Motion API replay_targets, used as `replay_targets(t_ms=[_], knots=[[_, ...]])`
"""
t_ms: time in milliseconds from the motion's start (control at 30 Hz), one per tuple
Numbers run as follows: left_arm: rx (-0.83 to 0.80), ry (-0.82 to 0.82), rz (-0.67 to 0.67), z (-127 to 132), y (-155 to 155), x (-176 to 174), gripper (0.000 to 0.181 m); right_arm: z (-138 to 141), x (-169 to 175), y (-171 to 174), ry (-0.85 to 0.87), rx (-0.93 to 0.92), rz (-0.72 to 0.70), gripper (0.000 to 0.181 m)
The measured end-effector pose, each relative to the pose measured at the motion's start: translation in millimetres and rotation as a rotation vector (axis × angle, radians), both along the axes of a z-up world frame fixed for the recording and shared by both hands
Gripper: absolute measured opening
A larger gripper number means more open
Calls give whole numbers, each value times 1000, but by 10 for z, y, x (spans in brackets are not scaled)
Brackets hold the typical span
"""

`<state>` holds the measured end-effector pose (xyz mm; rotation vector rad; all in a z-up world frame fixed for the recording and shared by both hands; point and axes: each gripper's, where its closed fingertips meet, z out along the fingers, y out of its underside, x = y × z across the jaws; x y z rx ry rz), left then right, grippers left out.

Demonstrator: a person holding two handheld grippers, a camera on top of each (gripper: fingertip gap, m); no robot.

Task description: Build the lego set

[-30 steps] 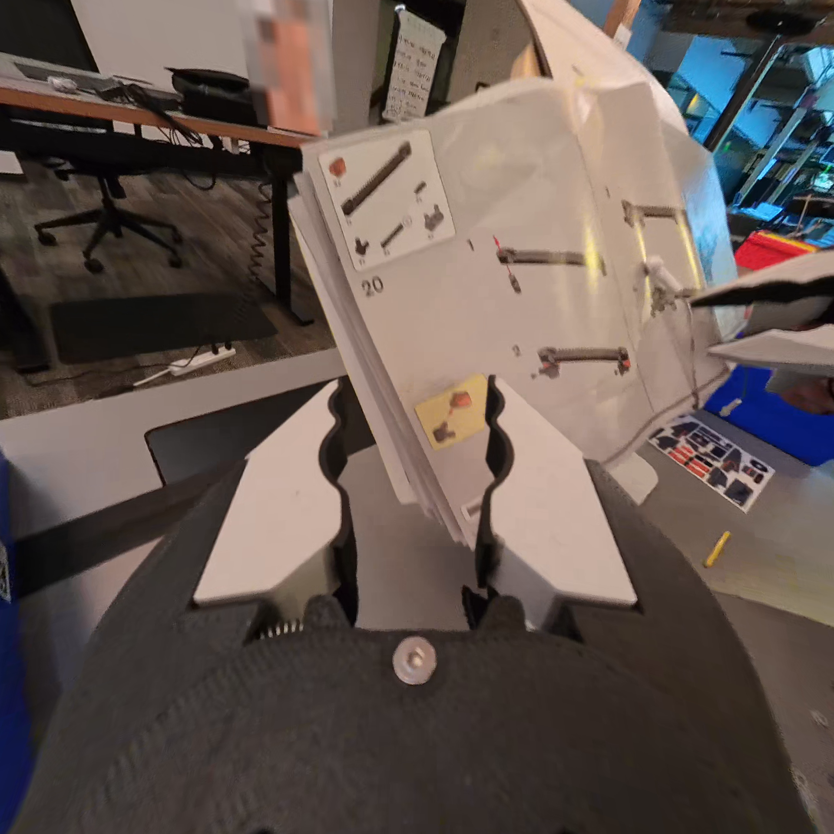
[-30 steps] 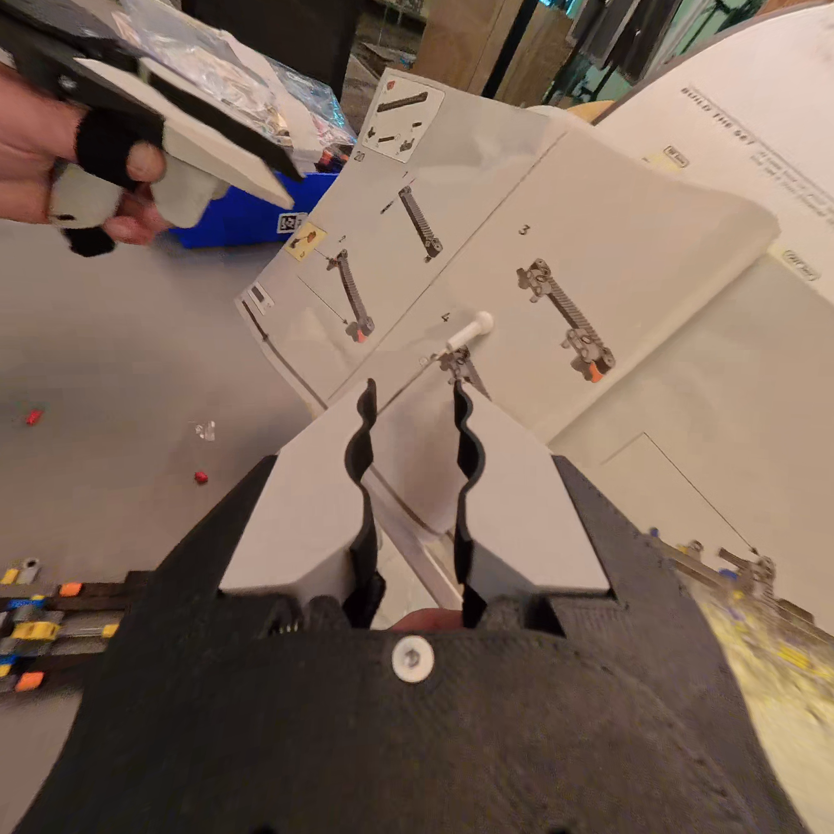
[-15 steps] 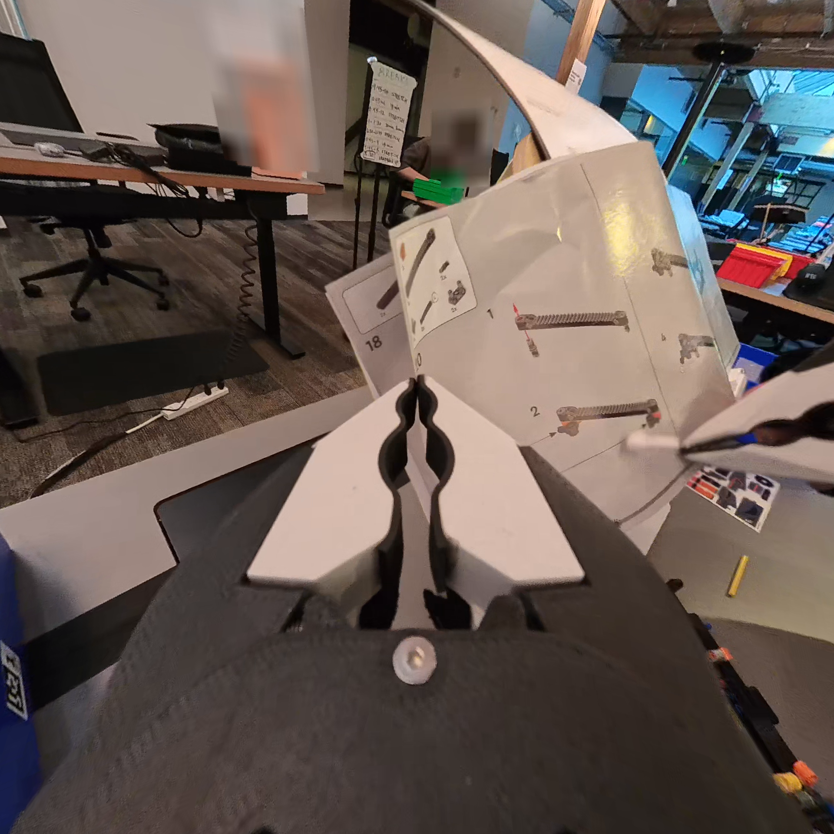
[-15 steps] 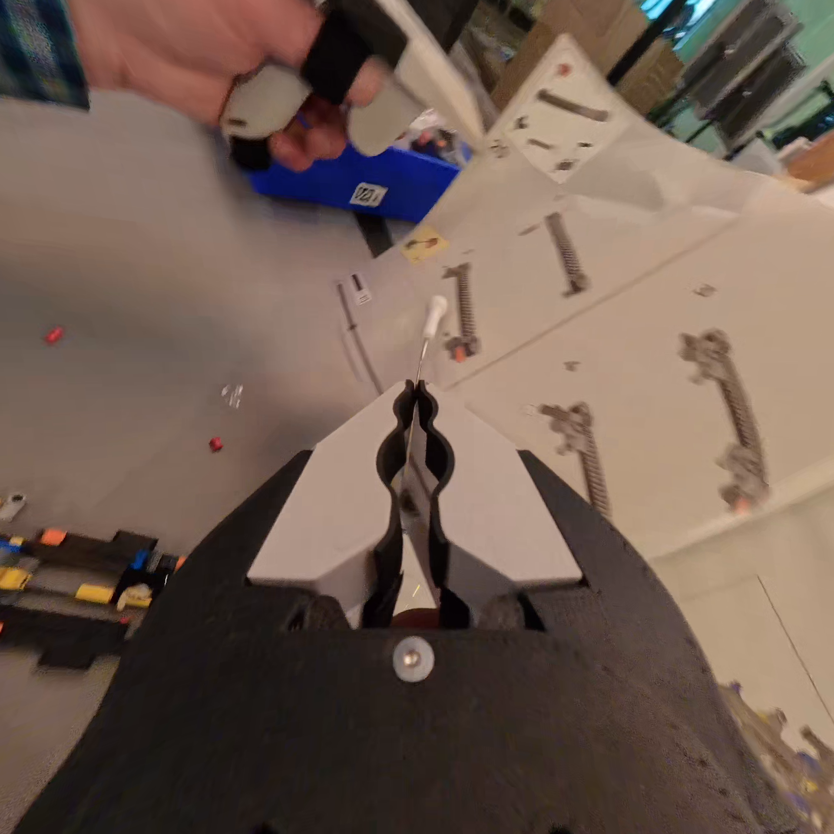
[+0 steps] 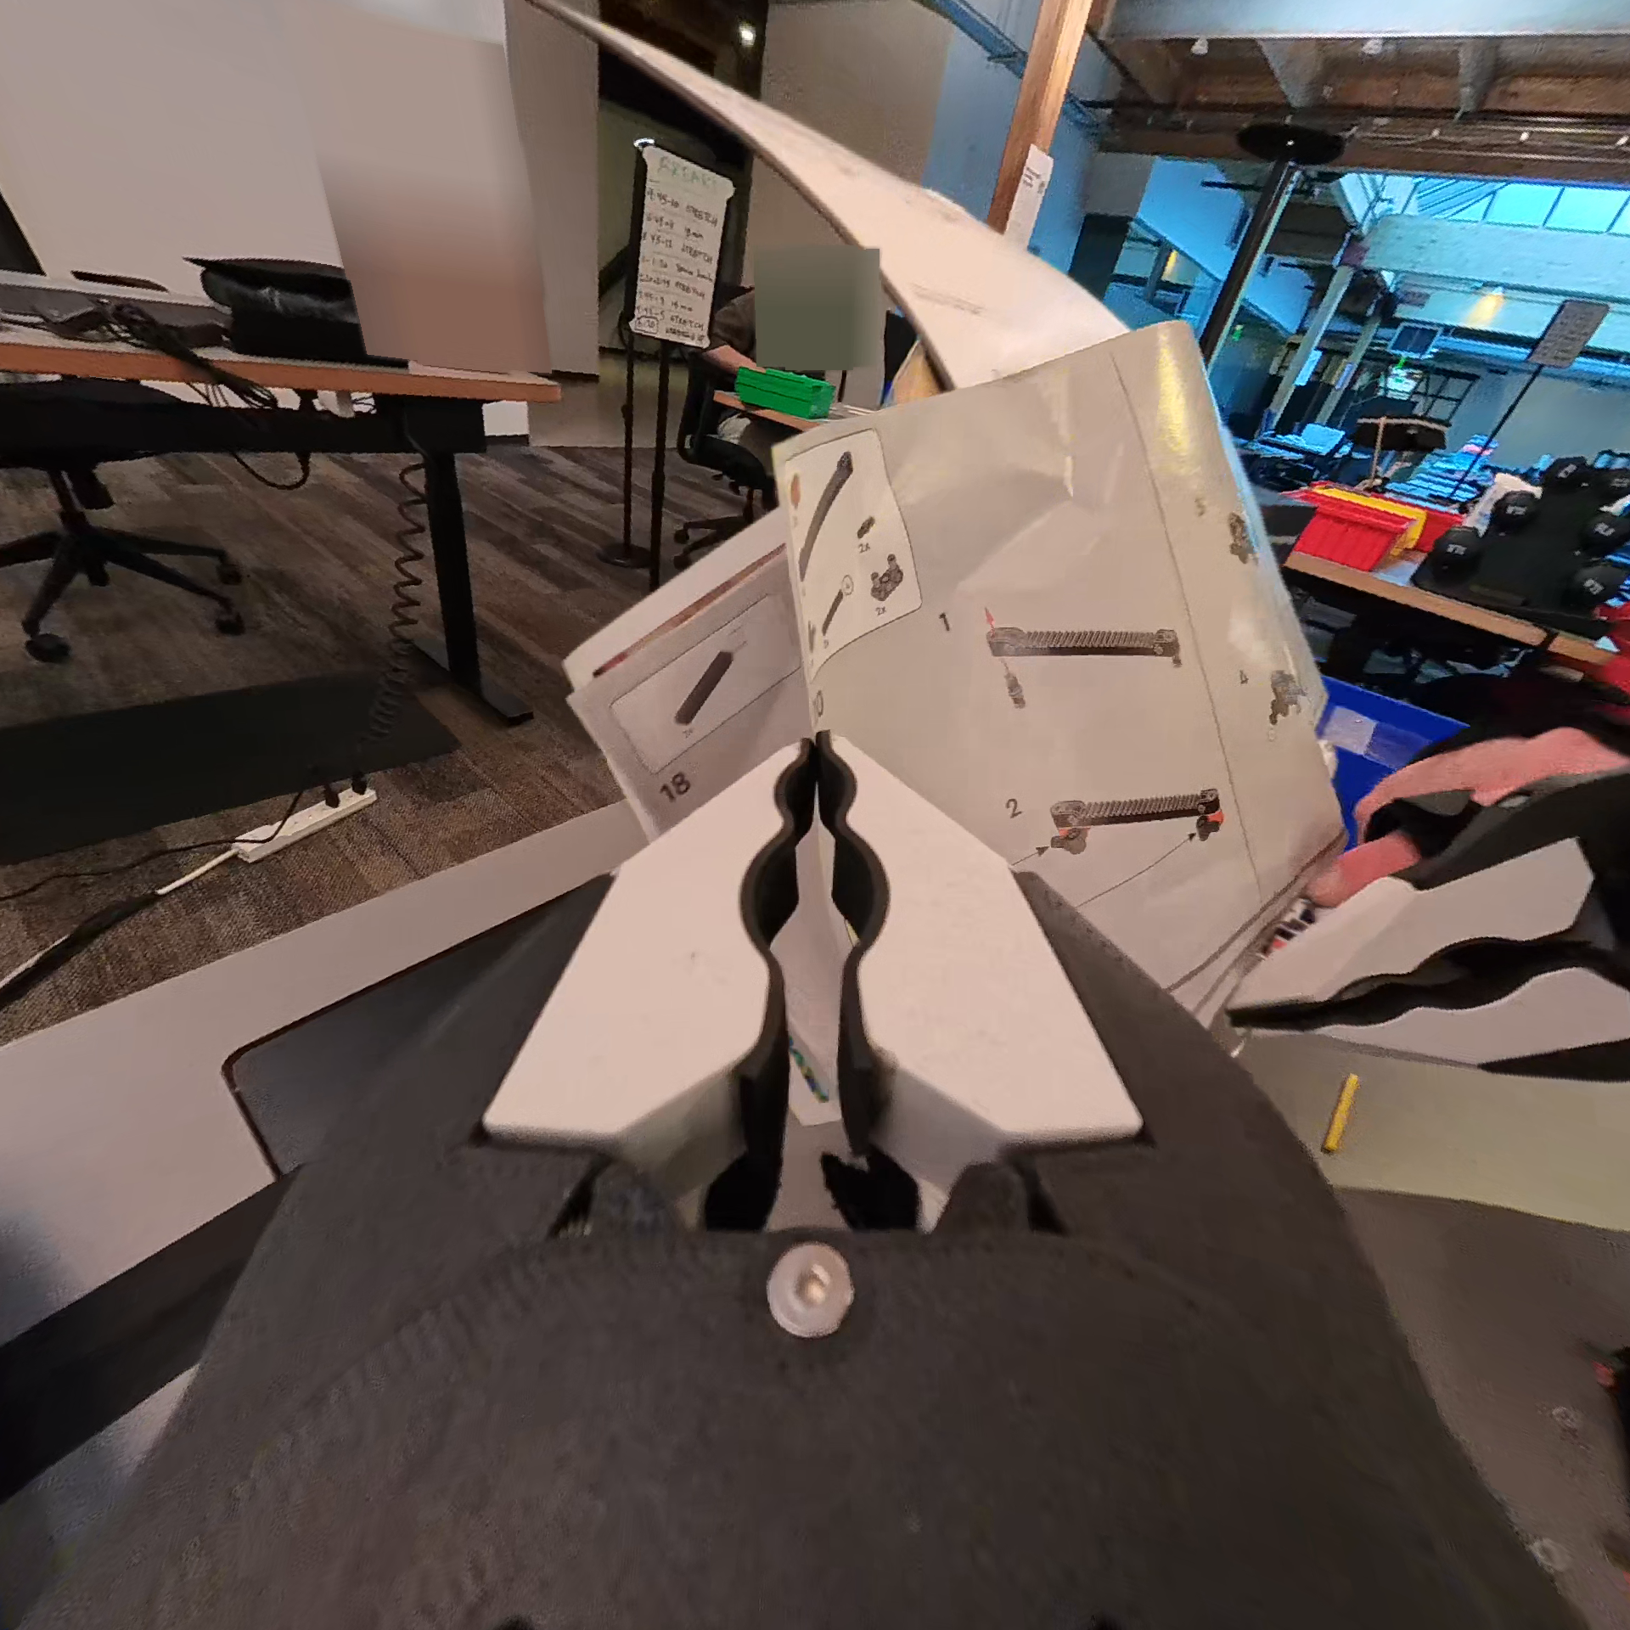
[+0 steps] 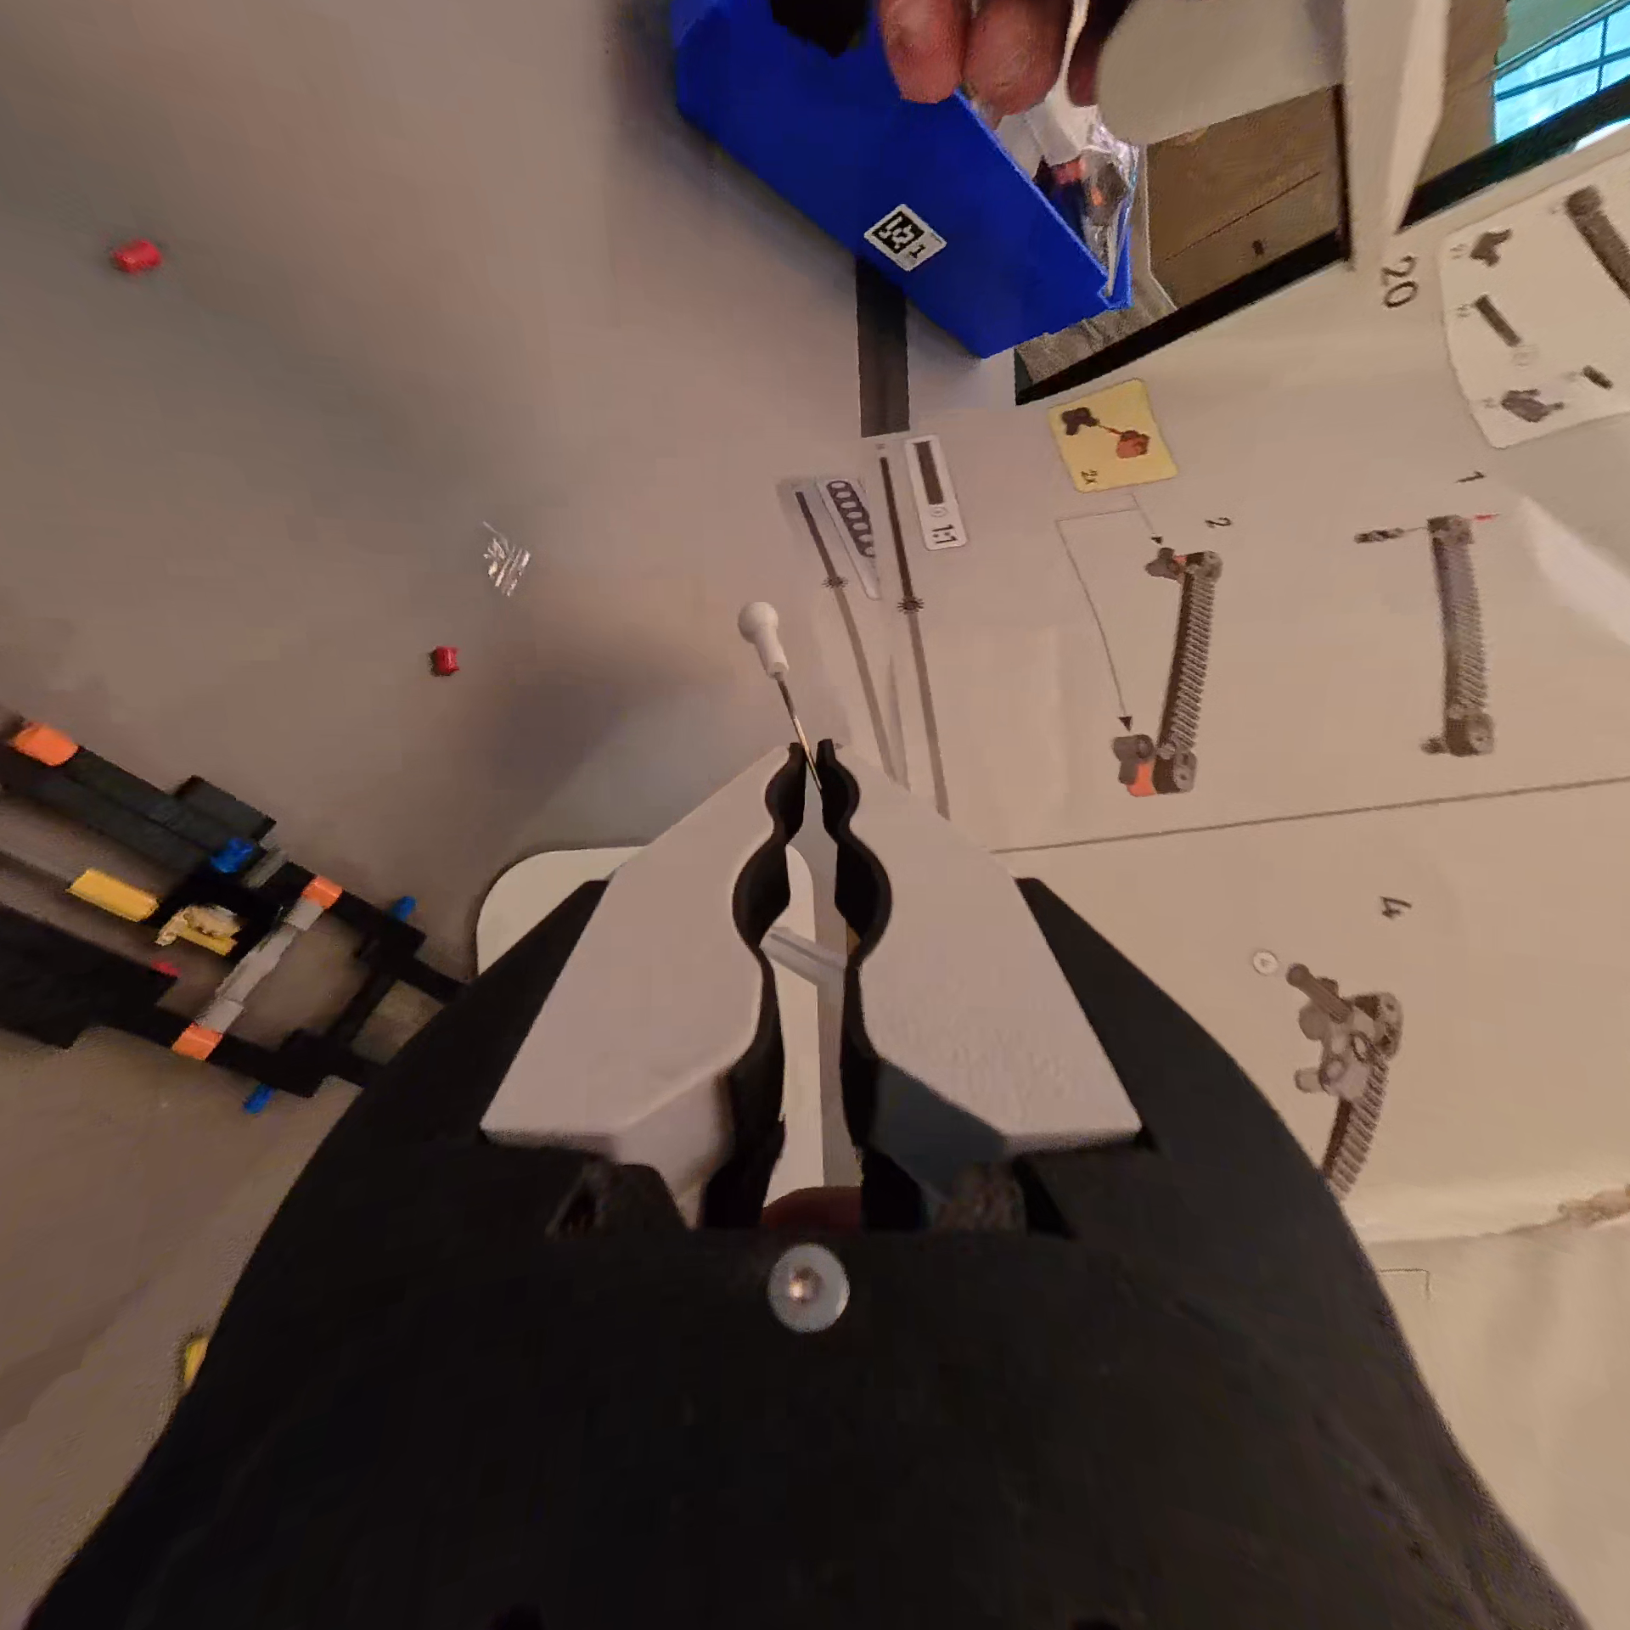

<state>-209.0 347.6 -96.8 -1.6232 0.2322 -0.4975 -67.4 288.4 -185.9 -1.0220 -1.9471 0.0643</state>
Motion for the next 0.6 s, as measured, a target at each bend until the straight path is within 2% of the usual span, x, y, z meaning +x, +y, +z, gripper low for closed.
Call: replay_targets(t_ms=[33,200,300,400,600], knots=[[7,-7,-10,43,-11,24,0,-11,1,-10,-2,8,5,2],[58,-25,-61,322,-117,208,0,15,12,-162,34,-29,33,44],[80,-21,-95,499,-186,358,0,192,34,-263,123,-77,62,43],[112,-32,-152,746,-284,557,0,355,110,-254,187,-117,47,50],[129,-1,-303,1136,-346,1292,0,704,406,-320,293,-92,54,49]])
